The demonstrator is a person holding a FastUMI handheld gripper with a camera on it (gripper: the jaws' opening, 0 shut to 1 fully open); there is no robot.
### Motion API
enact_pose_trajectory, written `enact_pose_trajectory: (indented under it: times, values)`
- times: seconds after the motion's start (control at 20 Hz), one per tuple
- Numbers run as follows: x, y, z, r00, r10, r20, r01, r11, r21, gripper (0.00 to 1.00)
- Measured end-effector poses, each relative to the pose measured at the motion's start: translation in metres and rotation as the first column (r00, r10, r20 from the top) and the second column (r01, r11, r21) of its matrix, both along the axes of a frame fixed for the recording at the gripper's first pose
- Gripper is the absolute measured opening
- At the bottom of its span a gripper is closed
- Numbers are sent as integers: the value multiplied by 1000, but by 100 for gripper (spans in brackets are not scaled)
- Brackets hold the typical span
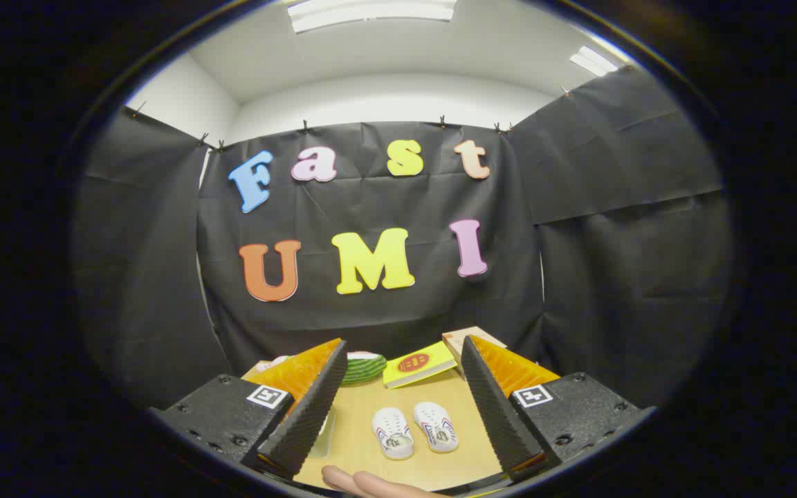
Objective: Open the storage box then place both shoes into the box .Put the left shoe in first, then the right shoe, with the right side of both shoes facing outward in a uniform manner.
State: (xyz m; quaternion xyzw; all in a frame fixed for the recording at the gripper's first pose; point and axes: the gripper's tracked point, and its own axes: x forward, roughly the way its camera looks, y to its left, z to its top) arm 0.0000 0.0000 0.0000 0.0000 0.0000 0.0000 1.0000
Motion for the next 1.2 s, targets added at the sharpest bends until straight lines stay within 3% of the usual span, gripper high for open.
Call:
enact_pose_trajectory:
  times: [0.8, 1.2]
  values:
    - [24, 19, -34, 998, 28, -56, -30, 999, -45, 100]
    - [94, 39, -101, 978, 43, -204, -68, 991, -119, 100]
